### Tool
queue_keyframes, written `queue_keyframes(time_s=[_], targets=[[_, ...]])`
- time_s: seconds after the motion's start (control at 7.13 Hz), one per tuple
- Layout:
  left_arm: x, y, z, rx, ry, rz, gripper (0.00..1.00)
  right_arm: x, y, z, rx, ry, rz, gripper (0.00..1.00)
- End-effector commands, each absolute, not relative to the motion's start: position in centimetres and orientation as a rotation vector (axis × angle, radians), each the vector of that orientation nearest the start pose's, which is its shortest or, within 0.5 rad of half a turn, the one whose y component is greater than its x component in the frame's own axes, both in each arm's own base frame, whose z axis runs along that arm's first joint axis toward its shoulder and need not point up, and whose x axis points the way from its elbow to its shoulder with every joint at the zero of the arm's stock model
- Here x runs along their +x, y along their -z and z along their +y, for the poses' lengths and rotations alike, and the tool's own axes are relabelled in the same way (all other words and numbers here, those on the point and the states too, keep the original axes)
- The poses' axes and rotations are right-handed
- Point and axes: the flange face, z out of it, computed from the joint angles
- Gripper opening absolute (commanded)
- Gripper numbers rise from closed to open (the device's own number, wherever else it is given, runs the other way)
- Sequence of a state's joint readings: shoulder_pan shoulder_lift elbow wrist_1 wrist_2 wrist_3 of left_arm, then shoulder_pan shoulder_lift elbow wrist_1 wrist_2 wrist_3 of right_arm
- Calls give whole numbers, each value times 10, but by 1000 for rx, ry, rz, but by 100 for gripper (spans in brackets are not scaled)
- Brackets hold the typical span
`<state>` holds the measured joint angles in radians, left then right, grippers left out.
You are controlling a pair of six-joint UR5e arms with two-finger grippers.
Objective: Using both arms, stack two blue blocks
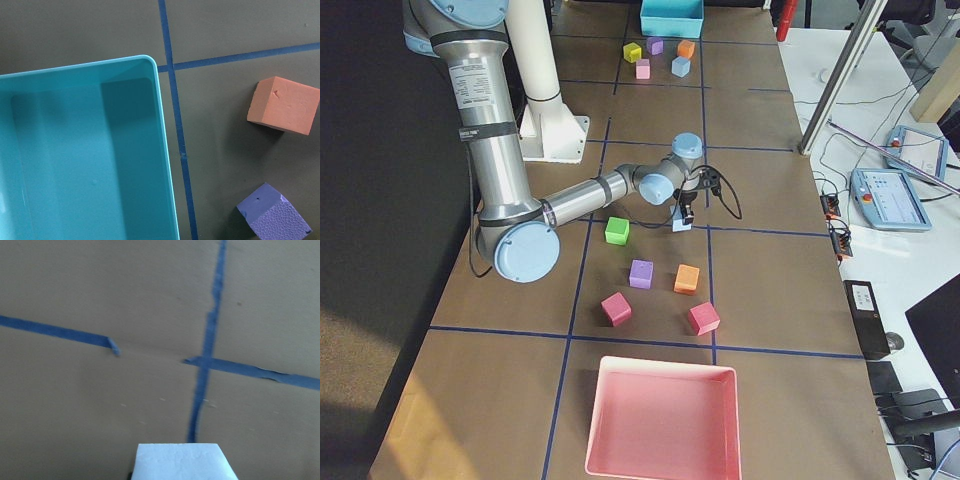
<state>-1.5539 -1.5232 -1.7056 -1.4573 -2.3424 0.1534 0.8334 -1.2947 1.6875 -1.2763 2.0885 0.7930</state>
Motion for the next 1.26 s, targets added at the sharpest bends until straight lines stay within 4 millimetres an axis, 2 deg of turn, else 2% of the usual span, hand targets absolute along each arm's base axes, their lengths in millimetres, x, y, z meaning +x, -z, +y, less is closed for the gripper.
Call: queue_keyframes(time_s=[0.0, 0.28, 0.42, 0.56, 0.7, 0.98, 1.12], targets=[[-56, -627, -469, 28, -152, 774, 100, -449, -289, -508, 107, -11, -812, 33], [-56, -626, -470, 30, -152, 774, 100, -542, -208, -494, 80, -117, -831, 33], [-56, -627, -469, 28, -152, 774, 100, -573, -188, -478, 81, -159, -829, 33], [-56, -627, -469, 28, -152, 774, 100, -595, -175, -466, 48, -204, -835, 34], [-56, -627, -470, 28, -152, 774, 100, -618, -166, -466, 35, -234, -816, 36], [-56, -626, -470, 30, -154, 774, 100, -634, -184, -454, 28, -220, -780, 42], [-55, -627, -469, 28, -155, 774, 100, -638, -190, -452, 32, -215, -767, 53]])
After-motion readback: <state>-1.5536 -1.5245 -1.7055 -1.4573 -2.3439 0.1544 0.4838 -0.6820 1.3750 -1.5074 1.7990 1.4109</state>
